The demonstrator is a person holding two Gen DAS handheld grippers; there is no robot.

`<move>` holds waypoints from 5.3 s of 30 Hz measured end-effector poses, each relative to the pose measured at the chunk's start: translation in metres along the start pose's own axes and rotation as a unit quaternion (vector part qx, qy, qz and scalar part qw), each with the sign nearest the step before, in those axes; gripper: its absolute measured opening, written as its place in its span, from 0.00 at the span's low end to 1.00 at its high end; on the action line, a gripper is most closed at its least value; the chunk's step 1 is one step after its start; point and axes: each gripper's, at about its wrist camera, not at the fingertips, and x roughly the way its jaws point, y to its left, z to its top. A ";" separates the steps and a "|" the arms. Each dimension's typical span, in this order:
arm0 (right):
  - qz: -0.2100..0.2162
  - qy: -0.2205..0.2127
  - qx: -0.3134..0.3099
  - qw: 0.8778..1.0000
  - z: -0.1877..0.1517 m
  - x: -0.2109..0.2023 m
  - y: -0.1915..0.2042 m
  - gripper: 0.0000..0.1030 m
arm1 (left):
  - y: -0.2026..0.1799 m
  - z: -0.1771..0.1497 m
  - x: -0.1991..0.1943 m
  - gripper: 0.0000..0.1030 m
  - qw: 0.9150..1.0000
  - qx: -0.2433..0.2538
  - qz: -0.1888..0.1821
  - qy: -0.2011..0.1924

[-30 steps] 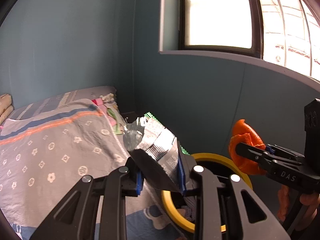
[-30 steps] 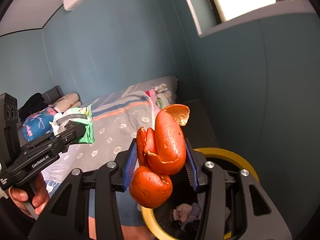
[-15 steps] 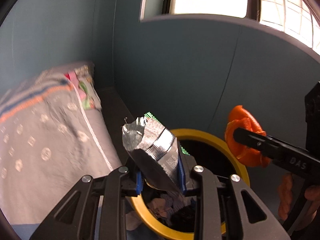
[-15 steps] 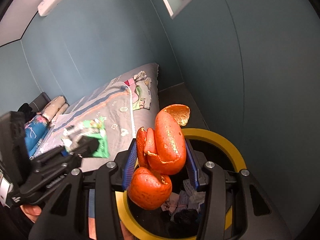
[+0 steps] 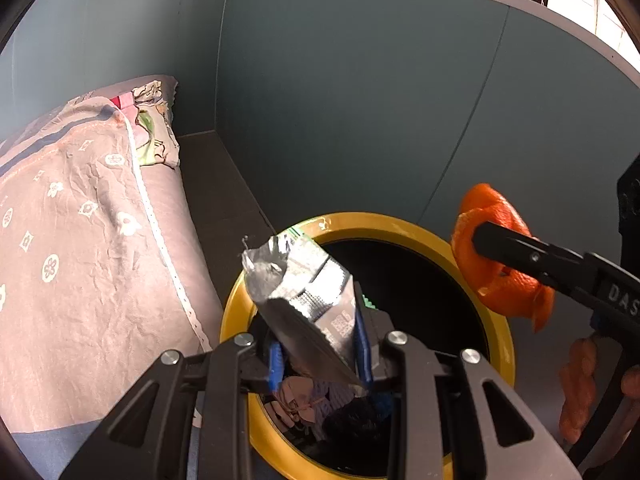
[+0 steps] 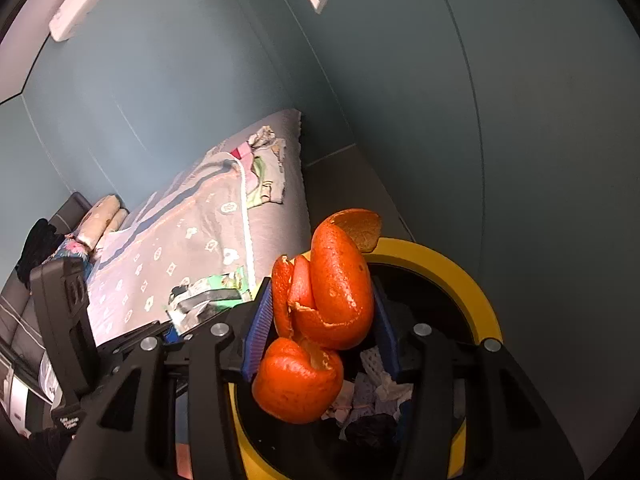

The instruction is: Collect trash

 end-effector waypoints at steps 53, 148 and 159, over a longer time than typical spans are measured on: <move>0.085 0.015 -0.133 0.987 -0.058 -0.008 0.233 0.67 | 0.195 -0.104 -0.259 0.71 0.957 -0.168 0.192 -0.141; 0.012 -0.086 -0.161 0.983 -0.128 -0.056 0.277 0.92 | 0.141 -0.175 -0.355 0.92 0.930 -0.150 0.241 -0.235; 0.011 -0.081 -0.157 0.984 -0.132 -0.053 0.274 0.92 | 0.141 -0.175 -0.353 0.92 0.930 -0.149 0.240 -0.234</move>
